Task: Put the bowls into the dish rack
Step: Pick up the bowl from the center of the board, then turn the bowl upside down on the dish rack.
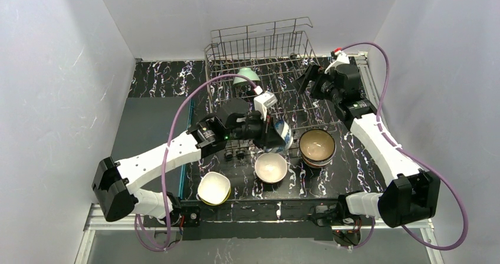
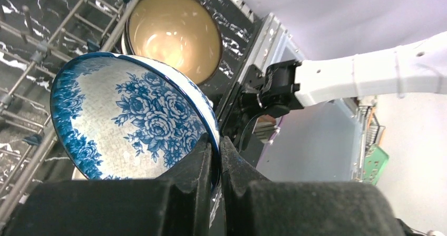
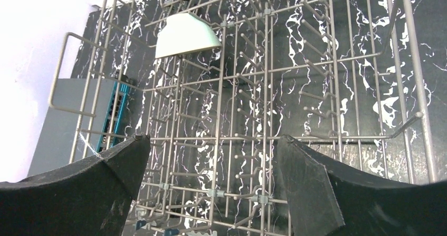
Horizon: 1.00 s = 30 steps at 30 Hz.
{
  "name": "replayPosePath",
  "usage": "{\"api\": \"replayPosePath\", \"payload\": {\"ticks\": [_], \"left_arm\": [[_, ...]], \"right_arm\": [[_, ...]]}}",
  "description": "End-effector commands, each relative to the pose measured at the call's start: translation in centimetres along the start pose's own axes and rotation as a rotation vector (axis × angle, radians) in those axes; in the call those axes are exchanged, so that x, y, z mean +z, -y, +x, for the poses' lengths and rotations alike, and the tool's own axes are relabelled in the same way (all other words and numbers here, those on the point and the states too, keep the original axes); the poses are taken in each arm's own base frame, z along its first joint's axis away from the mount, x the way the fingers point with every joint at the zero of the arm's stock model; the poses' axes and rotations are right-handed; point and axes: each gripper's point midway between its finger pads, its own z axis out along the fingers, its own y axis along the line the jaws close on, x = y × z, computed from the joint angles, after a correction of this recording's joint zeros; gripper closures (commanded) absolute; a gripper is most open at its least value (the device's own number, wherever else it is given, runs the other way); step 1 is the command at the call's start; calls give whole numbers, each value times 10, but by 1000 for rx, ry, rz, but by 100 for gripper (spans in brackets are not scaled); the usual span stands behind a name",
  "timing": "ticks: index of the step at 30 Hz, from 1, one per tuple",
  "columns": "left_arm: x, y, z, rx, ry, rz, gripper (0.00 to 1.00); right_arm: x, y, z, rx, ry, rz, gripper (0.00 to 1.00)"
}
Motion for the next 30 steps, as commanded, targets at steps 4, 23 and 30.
{"api": "replayPosePath", "payload": {"ticks": [4, 23, 30], "left_arm": [[-48, 24, -84, 33, 188, 188, 100], [-124, -127, -170, 142, 424, -166, 100], [-122, -136, -145, 325, 465, -169, 100]], "right_arm": [[-16, -27, -41, -17, 99, -68, 1], [12, -68, -6, 74, -131, -301, 1], [17, -106, 6, 58, -166, -393, 1]]}}
